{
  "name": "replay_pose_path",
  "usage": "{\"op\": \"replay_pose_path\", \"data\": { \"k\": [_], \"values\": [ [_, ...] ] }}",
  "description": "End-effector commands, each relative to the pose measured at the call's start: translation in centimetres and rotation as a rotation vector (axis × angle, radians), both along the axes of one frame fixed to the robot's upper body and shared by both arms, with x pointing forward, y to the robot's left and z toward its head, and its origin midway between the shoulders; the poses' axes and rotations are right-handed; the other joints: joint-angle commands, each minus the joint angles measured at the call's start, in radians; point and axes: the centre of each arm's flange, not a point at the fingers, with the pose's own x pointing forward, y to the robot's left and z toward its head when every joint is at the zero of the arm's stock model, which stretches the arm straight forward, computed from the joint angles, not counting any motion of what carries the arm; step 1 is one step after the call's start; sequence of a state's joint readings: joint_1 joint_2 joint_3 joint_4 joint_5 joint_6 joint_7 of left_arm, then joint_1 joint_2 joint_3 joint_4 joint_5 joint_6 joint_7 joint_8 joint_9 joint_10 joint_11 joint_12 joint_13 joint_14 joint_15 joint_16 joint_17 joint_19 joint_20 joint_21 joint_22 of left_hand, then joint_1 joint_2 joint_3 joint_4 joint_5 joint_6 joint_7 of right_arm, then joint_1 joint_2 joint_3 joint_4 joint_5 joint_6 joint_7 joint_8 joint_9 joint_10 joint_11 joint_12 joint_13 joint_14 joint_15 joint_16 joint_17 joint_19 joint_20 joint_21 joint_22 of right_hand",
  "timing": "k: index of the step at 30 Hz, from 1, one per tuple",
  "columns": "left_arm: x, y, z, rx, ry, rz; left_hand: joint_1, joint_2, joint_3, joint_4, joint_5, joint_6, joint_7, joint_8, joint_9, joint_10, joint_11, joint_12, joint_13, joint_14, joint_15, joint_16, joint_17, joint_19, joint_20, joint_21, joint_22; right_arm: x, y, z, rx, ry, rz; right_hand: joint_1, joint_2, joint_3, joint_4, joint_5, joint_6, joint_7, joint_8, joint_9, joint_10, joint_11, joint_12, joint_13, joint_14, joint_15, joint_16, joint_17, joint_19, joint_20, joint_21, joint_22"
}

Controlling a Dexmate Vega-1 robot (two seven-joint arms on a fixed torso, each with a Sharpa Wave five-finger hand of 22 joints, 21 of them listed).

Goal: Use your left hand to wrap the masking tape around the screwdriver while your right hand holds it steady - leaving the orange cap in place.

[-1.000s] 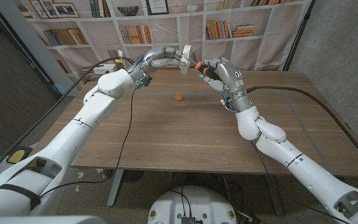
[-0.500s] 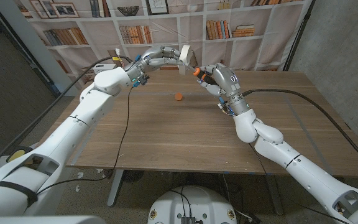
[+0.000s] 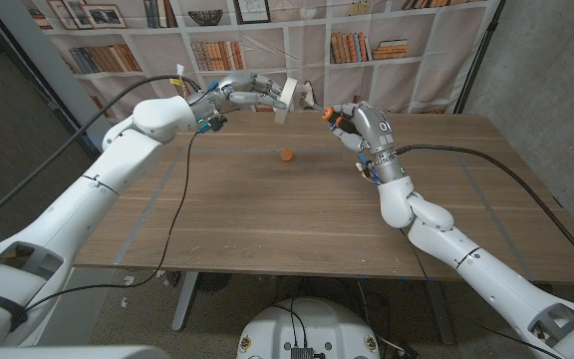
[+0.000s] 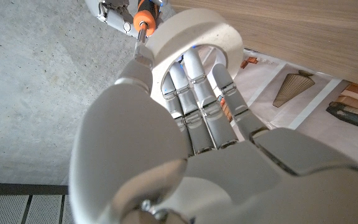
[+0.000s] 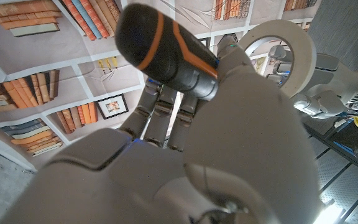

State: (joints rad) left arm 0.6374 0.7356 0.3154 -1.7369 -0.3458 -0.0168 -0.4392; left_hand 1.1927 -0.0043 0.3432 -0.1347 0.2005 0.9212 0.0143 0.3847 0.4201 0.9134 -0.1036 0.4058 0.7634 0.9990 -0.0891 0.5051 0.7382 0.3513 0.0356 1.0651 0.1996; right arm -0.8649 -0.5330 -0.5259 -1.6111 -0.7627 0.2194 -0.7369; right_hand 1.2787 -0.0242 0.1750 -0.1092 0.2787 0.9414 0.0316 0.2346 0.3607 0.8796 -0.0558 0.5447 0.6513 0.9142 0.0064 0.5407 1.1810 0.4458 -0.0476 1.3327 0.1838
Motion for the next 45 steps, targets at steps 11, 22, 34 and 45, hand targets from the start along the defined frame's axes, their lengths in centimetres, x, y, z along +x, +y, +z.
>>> {"op": "replay_pose_path", "data": {
  "k": [11,22,34,45],
  "values": [
    [-2.2,2.9,1.7,-0.222,-0.16,0.009,0.161,0.167,0.006,0.003,0.008,0.01,0.001,0.002,0.013,0.028,-0.03,-0.002,0.015,0.079,-0.146,-0.003,0.026,-0.006,0.001,0.015,-0.002,0.8,0.2,-0.6,-0.019,-0.079,-0.073,0.14,0.142,-0.001,0.002,0.008,0.134,-0.13,0.001,0.007,0.04,-0.034,-0.005,0.008,0.14,-0.229,-0.005,0.001,-0.009,-0.152,0.011,0.003],
    [-2.2,1.6,3.3,-0.201,-0.179,-0.022,0.161,0.166,0.006,0.003,0.01,0.012,0.0,0.0,0.016,0.031,-0.031,-0.007,0.018,0.081,-0.146,-0.006,0.032,-0.008,0.002,0.023,-0.005,0.3,3.0,-1.7,-0.148,-0.169,-0.071,0.14,0.142,-0.004,0.003,0.011,0.137,-0.132,-0.001,0.005,0.045,-0.033,-0.008,0.008,0.143,-0.229,-0.01,0.001,-0.013,-0.152,0.014,0.002],
    [-2.9,-0.8,4.8,-0.182,-0.168,-0.128,0.16,0.166,0.007,0.002,0.01,0.013,0.001,-0.006,0.017,0.031,-0.03,-0.013,0.021,0.085,-0.146,-0.011,0.038,-0.009,0.001,0.033,-0.007,1.3,4.1,-2.6,-0.238,-0.134,-0.127,0.142,0.141,-0.007,0.003,0.014,0.138,-0.135,-0.002,0.004,0.044,-0.035,-0.01,0.012,0.145,-0.229,-0.015,0.001,-0.017,-0.152,0.017,0.002],
    [-3.8,-0.9,4.1,-0.165,-0.166,-0.133,0.161,0.167,0.008,0.001,0.008,0.011,0.0,-0.014,0.016,0.034,-0.028,-0.021,0.018,0.086,-0.146,-0.015,0.044,-0.011,0.001,0.041,-0.008,2.6,4.0,-2.2,-0.227,-0.103,-0.161,0.144,0.141,-0.01,0.003,0.016,0.139,-0.132,-0.004,0.003,0.047,-0.038,-0.013,0.012,0.148,-0.229,-0.019,0.001,-0.02,-0.152,0.02,0.002]
  ]
}}
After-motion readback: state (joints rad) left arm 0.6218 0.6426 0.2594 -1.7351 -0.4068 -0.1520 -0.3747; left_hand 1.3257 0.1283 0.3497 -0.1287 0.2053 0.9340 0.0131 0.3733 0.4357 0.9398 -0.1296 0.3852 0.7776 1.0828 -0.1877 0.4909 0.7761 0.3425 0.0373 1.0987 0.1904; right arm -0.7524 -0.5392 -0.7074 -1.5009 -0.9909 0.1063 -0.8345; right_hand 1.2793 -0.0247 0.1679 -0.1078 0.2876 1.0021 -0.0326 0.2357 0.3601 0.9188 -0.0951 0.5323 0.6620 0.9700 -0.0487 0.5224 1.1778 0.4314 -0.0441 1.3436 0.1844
